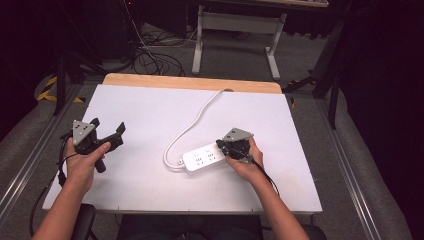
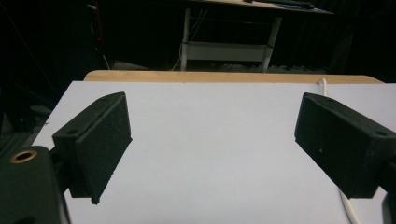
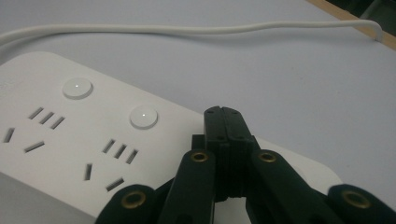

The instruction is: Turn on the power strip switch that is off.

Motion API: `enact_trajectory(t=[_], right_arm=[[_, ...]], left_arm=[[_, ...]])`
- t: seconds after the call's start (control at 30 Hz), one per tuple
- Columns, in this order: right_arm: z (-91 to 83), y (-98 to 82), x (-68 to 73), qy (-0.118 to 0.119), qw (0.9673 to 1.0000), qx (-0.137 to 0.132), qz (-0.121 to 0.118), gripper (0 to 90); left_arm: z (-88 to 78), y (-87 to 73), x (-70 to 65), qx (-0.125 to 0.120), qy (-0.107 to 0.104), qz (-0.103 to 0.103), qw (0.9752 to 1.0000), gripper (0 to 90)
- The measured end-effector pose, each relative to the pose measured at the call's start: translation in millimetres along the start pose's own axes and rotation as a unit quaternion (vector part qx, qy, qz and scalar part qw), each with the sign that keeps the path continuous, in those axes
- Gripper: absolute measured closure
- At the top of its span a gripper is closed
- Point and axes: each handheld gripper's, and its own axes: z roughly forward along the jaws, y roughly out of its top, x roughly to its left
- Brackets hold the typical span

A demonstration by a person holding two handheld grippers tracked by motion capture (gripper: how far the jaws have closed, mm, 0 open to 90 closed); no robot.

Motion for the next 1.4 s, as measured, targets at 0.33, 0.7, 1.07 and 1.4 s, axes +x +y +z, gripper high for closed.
enact_trajectory(t=[0.33,0.7,1.07,1.4], right_arm=[[0.0,0.1,-0.2,0.001,1.0000,0.000,0.003,90.0],[0.0,-0.6,-1.6,0.000,1.0000,-0.004,0.009,90.0],[-0.2,-1.1,-4.1,0.004,0.9996,-0.010,0.028,90.0],[-1.0,-0.5,-4.5,0.004,0.9992,-0.015,0.036,90.0]], left_arm=[[0.1,-0.1,0.5,0.000,0.000,0.000,1.0000,11.9],[0.7,-0.2,0.9,0.001,0.000,0.002,1.0000,12.3],[1.0,0.1,1.9,-0.001,0.001,0.000,1.0000,12.4],[0.7,0.3,3.2,-0.004,0.008,0.000,1.0000,12.4]])
